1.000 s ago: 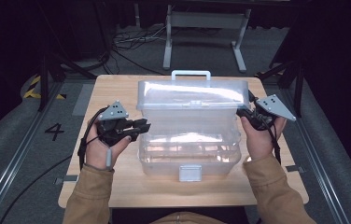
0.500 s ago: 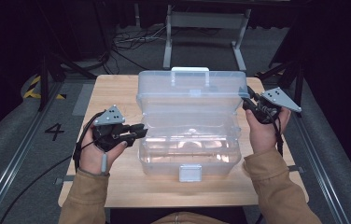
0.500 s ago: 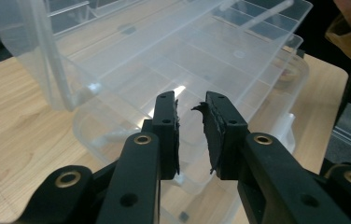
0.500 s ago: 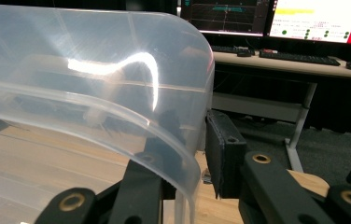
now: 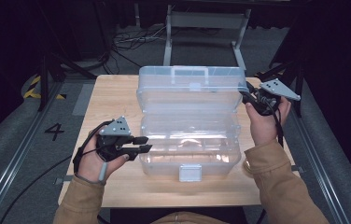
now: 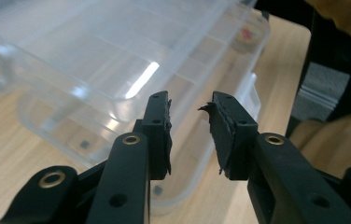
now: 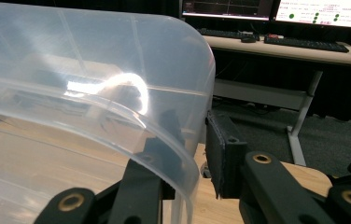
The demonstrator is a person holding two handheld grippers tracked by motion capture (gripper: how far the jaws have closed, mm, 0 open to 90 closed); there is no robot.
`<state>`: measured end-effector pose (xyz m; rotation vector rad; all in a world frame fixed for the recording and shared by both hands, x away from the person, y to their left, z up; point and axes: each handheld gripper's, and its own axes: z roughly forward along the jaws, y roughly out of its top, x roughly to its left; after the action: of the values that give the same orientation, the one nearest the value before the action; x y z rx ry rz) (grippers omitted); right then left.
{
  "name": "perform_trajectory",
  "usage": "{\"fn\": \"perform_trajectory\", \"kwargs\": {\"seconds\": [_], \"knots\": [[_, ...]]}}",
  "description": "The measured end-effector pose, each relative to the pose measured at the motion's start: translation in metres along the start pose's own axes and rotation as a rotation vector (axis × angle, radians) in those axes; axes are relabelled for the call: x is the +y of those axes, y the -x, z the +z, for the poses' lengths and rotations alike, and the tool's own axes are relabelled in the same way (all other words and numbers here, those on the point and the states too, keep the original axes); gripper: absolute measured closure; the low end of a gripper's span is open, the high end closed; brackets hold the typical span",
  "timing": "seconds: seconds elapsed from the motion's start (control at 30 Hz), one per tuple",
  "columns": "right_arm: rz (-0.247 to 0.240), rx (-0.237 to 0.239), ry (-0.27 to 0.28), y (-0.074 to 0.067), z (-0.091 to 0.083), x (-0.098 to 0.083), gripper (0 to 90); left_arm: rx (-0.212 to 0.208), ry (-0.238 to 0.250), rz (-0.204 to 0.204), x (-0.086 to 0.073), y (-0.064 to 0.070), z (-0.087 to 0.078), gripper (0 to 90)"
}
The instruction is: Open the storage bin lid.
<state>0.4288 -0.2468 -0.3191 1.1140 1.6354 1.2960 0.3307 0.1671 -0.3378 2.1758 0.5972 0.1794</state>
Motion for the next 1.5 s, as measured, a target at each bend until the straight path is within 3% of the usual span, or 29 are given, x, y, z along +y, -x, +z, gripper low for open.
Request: {"fn": "perform_trajectory", "kwargs": {"seconds": [0.23,0.37,0.6,0.83,1.07,1.13,1.5], "knots": [[0.005,0.015,-0.019,0.003,0.004,0.003,75.2,-0.067,-0.098,0.036,-0.006,0.004,0.022,63.5],[0.006,0.020,-0.027,0.004,0.006,0.005,74.9,-0.083,-0.154,0.048,-0.010,0.004,0.036,62.2],[0.009,0.032,-0.039,0.006,0.008,0.007,74.3,-0.113,-0.211,0.039,-0.017,0.001,0.057,62.6],[0.017,0.041,-0.045,0.008,0.010,0.008,74.0,-0.115,-0.326,0.071,-0.019,0.004,0.076,67.1],[0.026,0.048,-0.050,0.010,0.013,0.009,73.8,-0.065,-0.416,0.105,-0.023,0.001,0.088,75.4],[0.028,0.050,-0.050,0.010,0.014,0.009,73.8,-0.081,-0.409,0.093,-0.024,0.000,0.092,76.6],[0.018,0.035,-0.036,0.009,0.016,0.010,74.1,-0.076,-0.413,0.073,-0.024,0.000,0.092,76.5]]}}
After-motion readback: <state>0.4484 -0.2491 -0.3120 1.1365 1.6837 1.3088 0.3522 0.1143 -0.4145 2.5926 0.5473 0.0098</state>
